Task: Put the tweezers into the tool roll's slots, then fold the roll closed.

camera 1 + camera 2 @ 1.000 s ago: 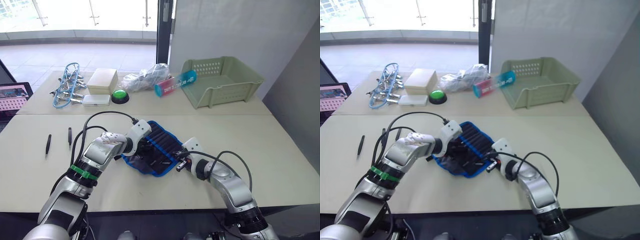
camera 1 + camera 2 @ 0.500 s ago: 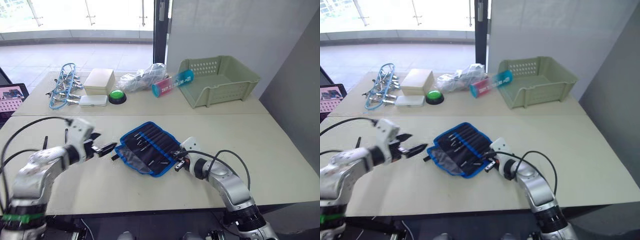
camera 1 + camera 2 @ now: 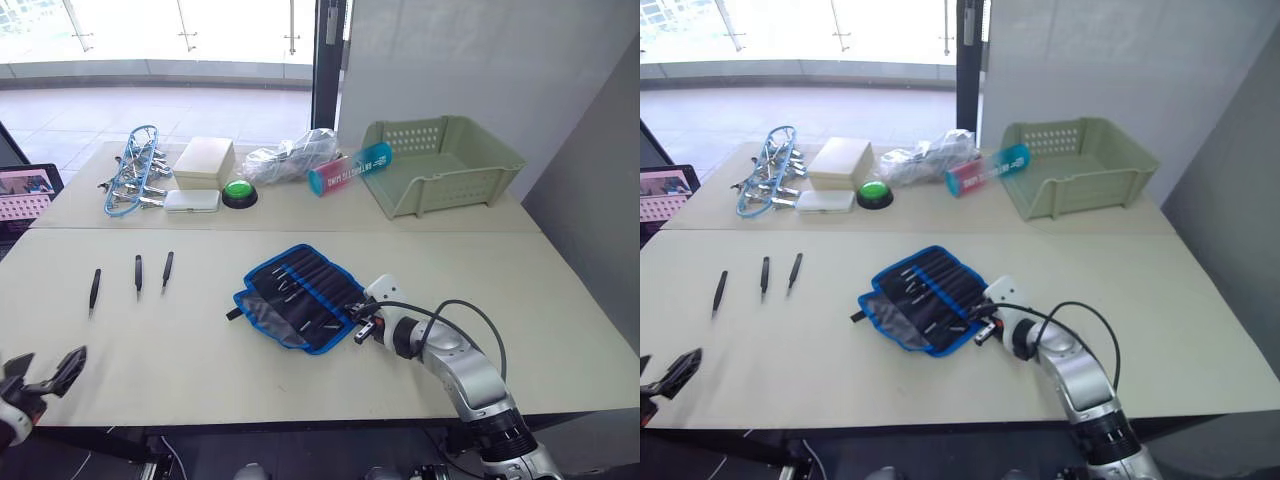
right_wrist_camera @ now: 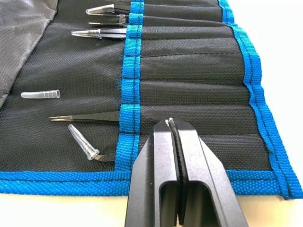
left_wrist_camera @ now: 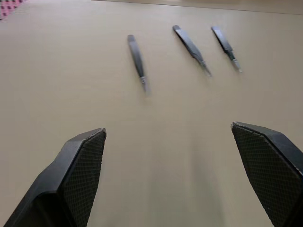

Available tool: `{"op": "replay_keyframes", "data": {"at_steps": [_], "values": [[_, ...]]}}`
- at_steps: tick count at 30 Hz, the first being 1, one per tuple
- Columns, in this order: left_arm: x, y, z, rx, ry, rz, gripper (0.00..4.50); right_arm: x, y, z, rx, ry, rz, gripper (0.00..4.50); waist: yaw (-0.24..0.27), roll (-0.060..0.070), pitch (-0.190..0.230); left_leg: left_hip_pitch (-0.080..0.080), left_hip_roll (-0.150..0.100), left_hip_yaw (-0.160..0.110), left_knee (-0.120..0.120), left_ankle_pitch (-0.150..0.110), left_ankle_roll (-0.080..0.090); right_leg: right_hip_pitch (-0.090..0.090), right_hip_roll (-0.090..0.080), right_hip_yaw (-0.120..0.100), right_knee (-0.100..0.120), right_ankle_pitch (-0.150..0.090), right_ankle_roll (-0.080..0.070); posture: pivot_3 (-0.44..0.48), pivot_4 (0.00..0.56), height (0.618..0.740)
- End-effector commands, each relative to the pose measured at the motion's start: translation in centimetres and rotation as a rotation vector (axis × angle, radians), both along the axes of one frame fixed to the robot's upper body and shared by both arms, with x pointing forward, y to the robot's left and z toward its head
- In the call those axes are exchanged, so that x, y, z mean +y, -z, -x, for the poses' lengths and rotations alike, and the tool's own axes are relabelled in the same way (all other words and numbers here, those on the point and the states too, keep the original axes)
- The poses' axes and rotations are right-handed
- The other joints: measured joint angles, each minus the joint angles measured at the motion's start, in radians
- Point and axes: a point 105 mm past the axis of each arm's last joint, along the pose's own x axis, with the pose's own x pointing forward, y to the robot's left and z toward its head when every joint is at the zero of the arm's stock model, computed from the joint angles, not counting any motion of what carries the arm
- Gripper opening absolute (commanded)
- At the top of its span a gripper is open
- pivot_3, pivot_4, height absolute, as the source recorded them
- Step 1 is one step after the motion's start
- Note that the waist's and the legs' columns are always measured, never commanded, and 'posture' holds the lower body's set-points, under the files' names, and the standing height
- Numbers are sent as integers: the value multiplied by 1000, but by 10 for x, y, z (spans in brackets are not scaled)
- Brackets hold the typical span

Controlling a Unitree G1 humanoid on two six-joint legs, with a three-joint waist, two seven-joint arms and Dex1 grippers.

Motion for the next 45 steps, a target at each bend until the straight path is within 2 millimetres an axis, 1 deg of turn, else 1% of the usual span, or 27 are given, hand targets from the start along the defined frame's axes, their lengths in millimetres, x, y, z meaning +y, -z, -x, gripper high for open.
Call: {"op": "replay_keyframes", "data": {"at_steps": [1,3,6,10,16,21,25,30,32,34,37,39,41,44,45], "values": [[4,-8,14,-41,-39,-37,4480,-9,27,7,104,18,42,0,0,0,0,0,0,0,0,0,0,0,0,0,0,0,0,0,150,716],[8,-2,23,-21,-59,-40,4480,-9,27,7,107,17,41,0,-3,0,0,0,0,0,0,0,0,0,0,0,-1,0,0,0,150,716],[7,-1,25,-14,-62,-49,4480,-9,28,8,110,14,40,0,-3,0,0,0,0,0,0,0,0,0,0,0,0,0,0,0,150,716],[5,-2,21,-18,-50,-48,4480,-8,28,7,111,14,37,0,-4,0,0,0,0,0,0,0,0,0,0,0,0,0,0,0,150,716],[3,2,11,-14,-26,-37,4480,-8,27,6,107,18,36,0,-5,0,0,0,0,0,0,0,0,0,0,0,0,0,0,0,150,716],[3,12,-3,-2,-24,-11,4480,-9,25,4,99,25,37,0,-5,0,0,0,0,0,0,0,0,0,0,0,0,0,0,0,150,716],[7,25,-32,20,-16,12,4480,-9,24,2,93,29,36,0,-4,0,0,0,0,0,0,0,0,0,0,0,0,0,0,0,150,716],[20,33,-60,38,-32,-4,4480,-9,22,0,87,36,33,0,-5,-1,0,0,0,0,-1,0,0,0,0,0,1,0,0,0,150,716],[22,35,-75,37,-24,-5,4480,-10,20,-1,82,44,30,0,-5,0,0,0,0,0,-1,0,0,-1,0,-1,1,0,0,0,150,716],[22,40,-91,44,-12,-7,4480,-10,19,-1,79,46,29,0,-3,0,0,0,0,0,-1,0,0,0,0,-1,1,0,0,0,150,716],[20,42,-107,48,15,-9,4480,-9,19,-1,78,48,27,0,1,0,0,1,0,0,-1,0,0,0,0,-1,2,0,0,0,150,716],[16,47,-121,71,39,-16,4480,-10,20,-1,79,52,27,0,4,1,-1,1,0,0,-1,0,-1,0,0,-1,3,0,0,0,150,716],[15,49,-131,77,38,-11,4480,-10,20,-1,78,50,27,0,10,4,-2,2,0,0,-1,0,-1,0,0,-1,4,0,0,0,150,716],[12,56,-139,89,44,-12,3642,-11,19,-1,74,49,30,0,11,8,-3,3,0,0,-1,1,-1,0,0,-1,6,0,0,0,150,716],[10,58,-140,94,48,-11,3280,-11,18,-1,72,51,31,0,11,8,-3,3,0,0,-1,1,-1,0,0,-1,6,0,0,0,150,716]]}}
